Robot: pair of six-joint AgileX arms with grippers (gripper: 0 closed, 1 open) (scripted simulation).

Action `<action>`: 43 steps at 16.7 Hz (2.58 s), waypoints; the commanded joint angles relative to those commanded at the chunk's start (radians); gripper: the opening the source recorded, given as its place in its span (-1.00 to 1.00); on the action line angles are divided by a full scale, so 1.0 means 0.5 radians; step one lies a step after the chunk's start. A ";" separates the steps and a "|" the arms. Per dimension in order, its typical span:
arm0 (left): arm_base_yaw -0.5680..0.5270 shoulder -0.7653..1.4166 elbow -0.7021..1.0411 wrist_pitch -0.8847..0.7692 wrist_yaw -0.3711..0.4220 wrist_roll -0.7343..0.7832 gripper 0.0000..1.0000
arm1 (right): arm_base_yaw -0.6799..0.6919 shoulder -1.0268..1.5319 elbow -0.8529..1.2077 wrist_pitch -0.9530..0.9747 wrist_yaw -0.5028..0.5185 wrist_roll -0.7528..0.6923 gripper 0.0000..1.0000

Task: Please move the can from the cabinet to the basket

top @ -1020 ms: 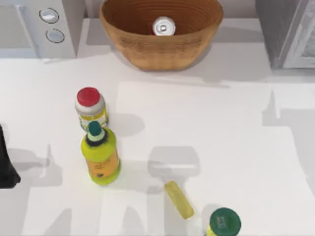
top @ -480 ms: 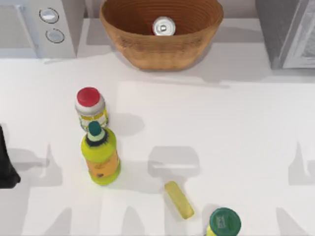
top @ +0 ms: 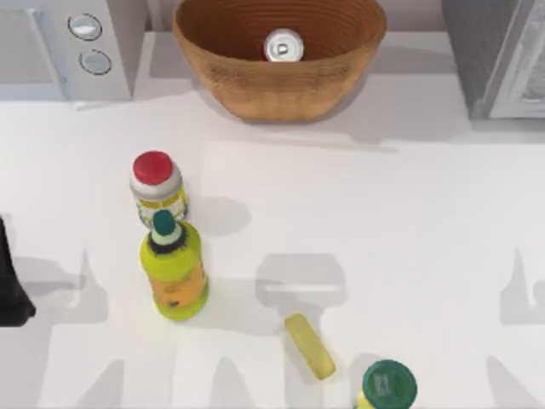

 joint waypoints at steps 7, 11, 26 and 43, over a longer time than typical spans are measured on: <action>0.000 0.000 0.000 0.000 0.000 0.000 1.00 | -0.446 0.596 0.177 0.526 -0.447 0.017 1.00; 0.000 0.000 0.000 0.000 0.000 0.000 1.00 | -0.913 1.298 0.334 1.068 -0.892 0.031 1.00; 0.000 0.000 0.000 0.000 0.000 0.000 1.00 | -2.054 3.093 0.731 2.411 -2.023 0.056 1.00; 0.000 0.000 0.000 0.000 0.000 0.000 1.00 | -2.105 2.924 2.183 0.722 -2.086 0.054 1.00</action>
